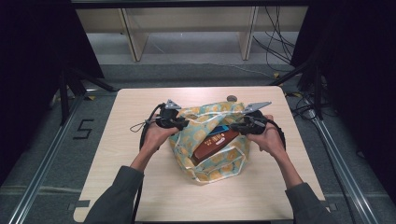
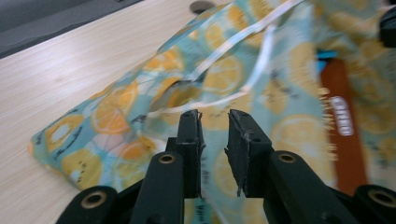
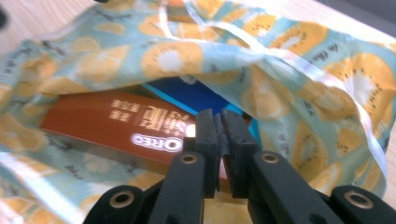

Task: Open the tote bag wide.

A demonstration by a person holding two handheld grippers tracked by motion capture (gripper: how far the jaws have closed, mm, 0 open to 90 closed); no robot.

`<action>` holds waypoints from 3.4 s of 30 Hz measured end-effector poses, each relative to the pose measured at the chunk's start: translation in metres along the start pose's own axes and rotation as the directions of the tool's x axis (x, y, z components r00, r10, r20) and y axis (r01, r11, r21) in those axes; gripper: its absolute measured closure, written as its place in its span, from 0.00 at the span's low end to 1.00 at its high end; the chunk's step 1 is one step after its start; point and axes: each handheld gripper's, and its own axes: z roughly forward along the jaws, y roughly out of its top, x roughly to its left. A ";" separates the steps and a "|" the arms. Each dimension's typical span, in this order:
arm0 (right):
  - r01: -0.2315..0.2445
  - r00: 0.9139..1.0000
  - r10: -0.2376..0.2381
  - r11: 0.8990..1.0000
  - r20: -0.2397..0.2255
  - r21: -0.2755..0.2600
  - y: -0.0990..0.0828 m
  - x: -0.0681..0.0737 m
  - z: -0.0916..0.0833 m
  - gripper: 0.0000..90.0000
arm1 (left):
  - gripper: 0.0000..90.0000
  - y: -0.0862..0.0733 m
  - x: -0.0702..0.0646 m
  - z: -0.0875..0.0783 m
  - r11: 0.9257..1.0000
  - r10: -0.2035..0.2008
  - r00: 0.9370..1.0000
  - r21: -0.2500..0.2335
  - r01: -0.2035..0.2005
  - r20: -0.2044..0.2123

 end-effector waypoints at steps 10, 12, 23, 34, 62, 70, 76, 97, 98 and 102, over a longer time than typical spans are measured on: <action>0.032 0.999 -0.031 0.999 0.034 -0.016 -0.008 0.009 -0.014 0.95 | 0.79 -0.015 -0.024 -0.032 0.997 0.030 0.997 -0.079 -0.024 0.077; 0.023 0.999 -0.022 1.000 0.028 -0.016 -0.011 0.010 -0.019 0.94 | 0.78 -0.020 -0.028 -0.038 0.996 0.036 0.995 -0.089 -0.028 0.090; -0.011 0.998 0.012 1.000 0.065 -0.017 -0.030 0.013 -0.030 0.82 | 0.66 -0.050 -0.039 -0.059 0.996 0.020 0.995 -0.092 -0.011 0.097; -0.004 0.998 0.007 0.999 0.065 -0.044 -0.040 0.020 -0.047 0.69 | 0.50 -0.082 -0.051 -0.075 0.993 -0.037 0.996 -0.108 0.046 0.077; -0.048 0.997 0.052 0.996 0.055 -0.068 -0.086 0.056 -0.055 0.44 | 0.32 -0.132 -0.060 -0.087 0.994 -0.068 0.996 -0.083 0.073 0.063; -0.042 0.998 0.046 0.996 0.052 -0.075 -0.102 0.066 -0.057 0.42 | 0.28 -0.143 -0.067 -0.091 0.994 -0.064 0.997 -0.087 0.068 0.049; -0.038 0.998 0.040 0.998 0.043 -0.042 -0.114 0.076 -0.057 0.41 | 0.27 -0.153 -0.070 -0.090 0.994 -0.059 0.997 -0.089 0.063 0.053; -0.013 0.999 0.013 1.000 0.039 0.008 -0.147 0.090 -0.058 0.39 | 0.25 -0.167 -0.090 -0.083 0.997 -0.037 0.998 -0.069 0.041 0.054; -0.020 0.999 0.019 1.000 0.041 0.006 -0.147 0.090 -0.057 0.39 | 0.25 -0.167 -0.090 -0.083 0.997 -0.039 0.998 -0.067 0.042 0.054; -0.017 0.998 0.016 1.000 0.057 0.010 -0.149 0.089 -0.056 0.39 | 0.24 -0.167 -0.088 -0.082 0.998 -0.010 0.999 -0.063 0.013 0.047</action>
